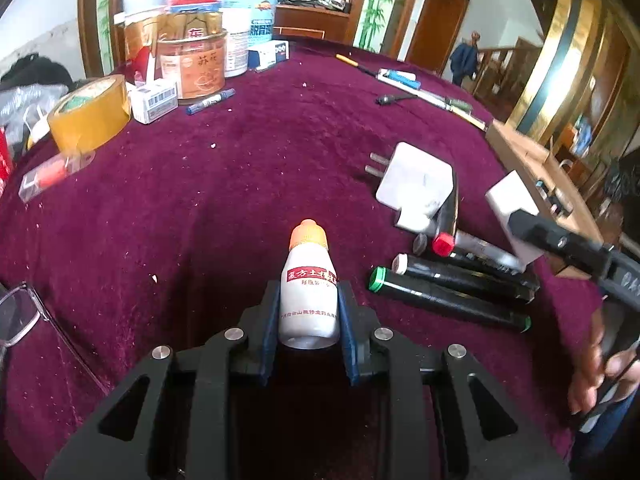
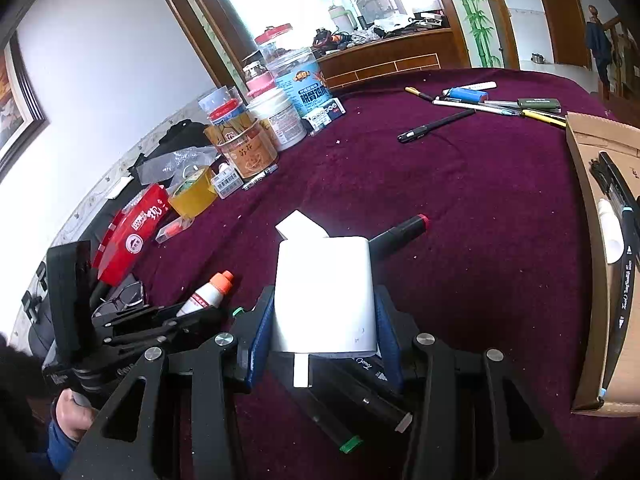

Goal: Organize rigid objects

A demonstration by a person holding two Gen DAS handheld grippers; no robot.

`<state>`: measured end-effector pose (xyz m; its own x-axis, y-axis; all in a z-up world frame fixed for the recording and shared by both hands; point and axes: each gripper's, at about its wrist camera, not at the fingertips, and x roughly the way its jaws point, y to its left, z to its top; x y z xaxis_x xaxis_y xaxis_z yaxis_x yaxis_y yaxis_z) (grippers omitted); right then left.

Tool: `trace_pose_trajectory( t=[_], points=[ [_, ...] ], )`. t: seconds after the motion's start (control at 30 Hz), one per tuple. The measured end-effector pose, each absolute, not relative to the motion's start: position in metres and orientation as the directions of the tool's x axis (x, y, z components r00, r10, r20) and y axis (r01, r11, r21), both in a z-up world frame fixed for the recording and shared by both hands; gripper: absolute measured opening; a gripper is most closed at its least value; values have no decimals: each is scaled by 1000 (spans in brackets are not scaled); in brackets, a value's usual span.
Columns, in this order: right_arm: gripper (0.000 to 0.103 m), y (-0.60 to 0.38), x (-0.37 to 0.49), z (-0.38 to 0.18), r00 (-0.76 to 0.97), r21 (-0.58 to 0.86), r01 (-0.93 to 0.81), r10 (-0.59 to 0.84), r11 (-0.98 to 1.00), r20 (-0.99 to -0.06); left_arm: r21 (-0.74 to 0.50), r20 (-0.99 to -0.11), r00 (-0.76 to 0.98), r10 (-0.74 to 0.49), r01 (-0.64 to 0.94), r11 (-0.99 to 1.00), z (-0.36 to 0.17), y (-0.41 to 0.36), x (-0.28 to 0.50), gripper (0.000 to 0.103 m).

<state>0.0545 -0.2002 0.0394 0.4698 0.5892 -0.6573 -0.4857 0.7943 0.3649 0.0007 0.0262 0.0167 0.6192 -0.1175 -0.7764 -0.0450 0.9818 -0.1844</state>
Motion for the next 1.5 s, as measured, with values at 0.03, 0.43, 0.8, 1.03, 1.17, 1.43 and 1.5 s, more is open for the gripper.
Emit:
trace_pose_trajectory(
  t=[0.03,0.43,0.8,1.03,1.17,1.43,1.5],
  points=[
    [41,-200,55,39,470,366,-485,590,794,-657,-202,-773,621,-131,-45,978,18,28,0,24],
    [41,-202,56,40,468,371,-488,596,790,-653,-255,-756,632,-171,-44,966,23,32,-4,24],
    [42,-201,54,40,469,370,-489,596,790,-652,-253,-756,632,-173,-38,967,24,29,-7,24],
    [41,-198,54,39,463,368,-495,597,788,-656,-259,-759,626,-180,-37,965,23,28,-7,24],
    [41,-199,55,39,463,368,-493,596,788,-656,-262,-759,624,-185,-34,964,22,27,-6,24],
    [41,-198,56,38,456,374,-490,597,787,-660,-270,-753,631,-187,-37,962,24,28,-6,24],
    [41,-199,56,38,455,375,-489,597,787,-660,-281,-747,635,-194,-37,959,26,30,-8,24]
  ],
)
